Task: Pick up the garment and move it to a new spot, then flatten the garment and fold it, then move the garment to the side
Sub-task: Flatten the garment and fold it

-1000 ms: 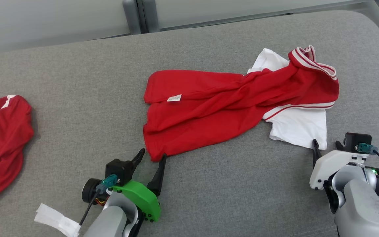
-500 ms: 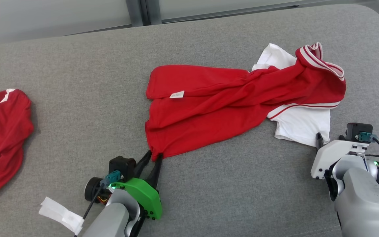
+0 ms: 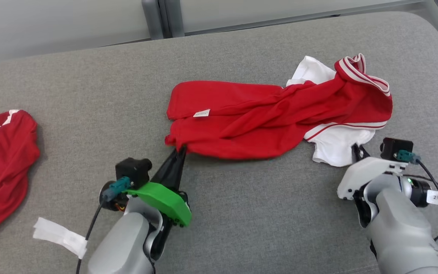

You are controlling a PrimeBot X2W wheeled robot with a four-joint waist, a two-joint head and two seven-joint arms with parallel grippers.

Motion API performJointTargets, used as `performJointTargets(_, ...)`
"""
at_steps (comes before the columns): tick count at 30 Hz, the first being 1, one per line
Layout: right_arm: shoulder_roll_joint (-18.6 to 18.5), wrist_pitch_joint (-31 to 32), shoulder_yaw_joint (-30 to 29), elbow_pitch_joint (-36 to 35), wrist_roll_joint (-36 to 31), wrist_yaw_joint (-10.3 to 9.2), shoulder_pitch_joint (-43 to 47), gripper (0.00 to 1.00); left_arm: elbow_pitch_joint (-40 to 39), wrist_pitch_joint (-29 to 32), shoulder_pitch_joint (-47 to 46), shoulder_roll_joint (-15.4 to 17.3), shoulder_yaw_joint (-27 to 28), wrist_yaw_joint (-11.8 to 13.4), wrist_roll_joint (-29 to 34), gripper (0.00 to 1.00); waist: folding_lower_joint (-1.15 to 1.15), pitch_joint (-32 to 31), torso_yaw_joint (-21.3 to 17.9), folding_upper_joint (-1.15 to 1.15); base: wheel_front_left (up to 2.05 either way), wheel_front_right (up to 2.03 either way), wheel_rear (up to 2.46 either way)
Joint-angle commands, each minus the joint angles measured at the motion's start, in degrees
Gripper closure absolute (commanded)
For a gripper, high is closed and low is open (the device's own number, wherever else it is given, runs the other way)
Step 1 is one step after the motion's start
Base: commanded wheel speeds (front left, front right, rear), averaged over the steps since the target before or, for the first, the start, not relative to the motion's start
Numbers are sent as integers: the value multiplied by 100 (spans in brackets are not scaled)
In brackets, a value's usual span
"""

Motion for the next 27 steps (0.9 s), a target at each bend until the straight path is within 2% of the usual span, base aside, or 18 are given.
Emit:
performJointTargets(1, -12, -103, 101, -280, 114, 10, -179, 100, -285, -2, 36, 50, 137, -10, -49, 100, 0, -56, -15, 0, 0, 0, 0)
performJointTargets(4, -12, -165, 302, -1014, 190, 9, -189, 100, -915, -2, 107, 99, 348, -10, -201, 100, 0, -120, -37, 0, 0, 0, 0)
performJointTargets(8, -166, -123, 658, -2386, 278, 9, -226, 100, -1596, -4, -93, 299, 390, -10, -510, 100, 0, -184, -63, 0, 0, 0, 0)
performJointTargets(13, -547, 503, 1153, -4295, 369, 9, -351, 100, -2066, 101, -649, 711, 302, -10, -947, 100, 0, -212, -104, 0, 0, 0, 0)
performJointTargets(17, -867, 1148, 1575, -5328, 526, 9, -591, 100, -2276, 282, -1151, 973, 406, -10, -1438, 100, 0, -252, -168, 0, 0, 0, 0)
performJointTargets(23, -1199, 1565, 1841, -5922, 694, 9, -1369, 100, -2360, 527, -1871, 1221, 604, -10, -1930, 100, 0, -180, -260, 0, 0, 0, 0)
performJointTargets(27, -1171, 1565, 1849, -5881, 820, 9, -1981, 100, -2286, 705, -2329, 1245, 701, 2, -2082, 100, 0, 70, -297, 0, 0, 0, 0)
